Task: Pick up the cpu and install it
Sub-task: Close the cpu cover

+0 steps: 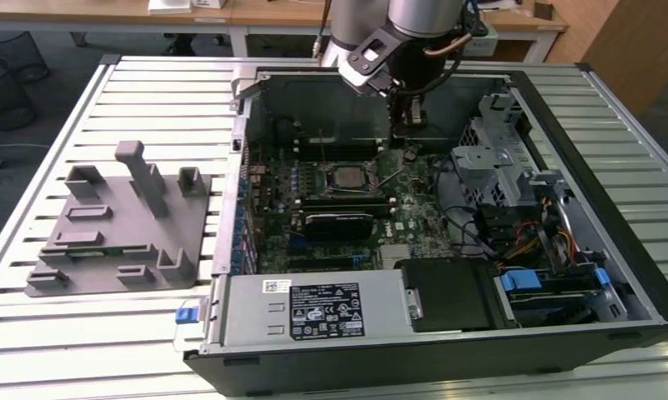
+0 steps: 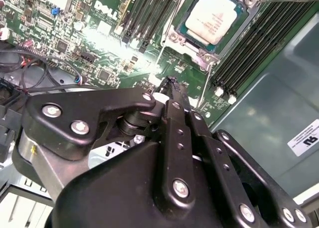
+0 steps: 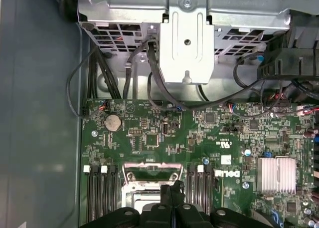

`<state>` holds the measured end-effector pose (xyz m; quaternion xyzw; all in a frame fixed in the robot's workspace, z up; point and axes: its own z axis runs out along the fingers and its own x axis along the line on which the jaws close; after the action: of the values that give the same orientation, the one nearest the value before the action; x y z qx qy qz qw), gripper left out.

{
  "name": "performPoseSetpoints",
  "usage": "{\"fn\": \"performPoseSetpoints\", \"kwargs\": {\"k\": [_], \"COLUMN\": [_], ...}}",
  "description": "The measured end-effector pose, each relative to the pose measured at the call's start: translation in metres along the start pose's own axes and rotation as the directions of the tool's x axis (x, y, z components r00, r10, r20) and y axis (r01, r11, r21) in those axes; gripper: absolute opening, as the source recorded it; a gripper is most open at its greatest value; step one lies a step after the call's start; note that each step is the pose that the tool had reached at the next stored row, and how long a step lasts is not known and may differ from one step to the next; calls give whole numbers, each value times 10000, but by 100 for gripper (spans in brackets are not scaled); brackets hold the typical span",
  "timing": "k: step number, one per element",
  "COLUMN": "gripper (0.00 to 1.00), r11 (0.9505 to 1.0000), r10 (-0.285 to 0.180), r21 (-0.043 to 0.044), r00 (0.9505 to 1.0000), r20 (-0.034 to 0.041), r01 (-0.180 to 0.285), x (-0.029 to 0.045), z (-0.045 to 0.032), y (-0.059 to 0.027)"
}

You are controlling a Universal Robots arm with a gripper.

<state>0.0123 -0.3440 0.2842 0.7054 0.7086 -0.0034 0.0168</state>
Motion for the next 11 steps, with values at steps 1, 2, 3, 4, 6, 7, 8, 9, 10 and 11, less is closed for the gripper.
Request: {"fn": "performPoseSetpoints", "kwargs": {"k": [1, 2, 3, 4, 6, 7, 8, 9, 10, 11], "gripper": [11, 11, 11, 11, 11, 11, 11, 11, 11, 11], "r11": [10000, 10000, 10000, 10000, 10000, 10000, 10000, 10000, 9999, 9999], "r10": [0, 0, -1, -1, -1, -2, -3, -3, -3, -3], "r21": [7, 14, 26, 35, 54, 66, 78, 92, 109, 129], "r00": [10000, 10000, 10000, 10000, 10000, 10000, 10000, 10000, 10000, 10000], "r20": [-1, 0, 1, 1, 1, 2, 2, 3, 5, 8], "r01": [0, 0, 1, 1, 1, 2, 3, 3, 3, 3], "x": [1, 1, 3, 5, 9, 13, 18, 25, 35, 45], "z": [4, 8, 13, 20, 33, 39, 46, 54, 62, 70], "y": [11, 25, 41, 54, 84, 103, 119, 136, 151, 167]}}
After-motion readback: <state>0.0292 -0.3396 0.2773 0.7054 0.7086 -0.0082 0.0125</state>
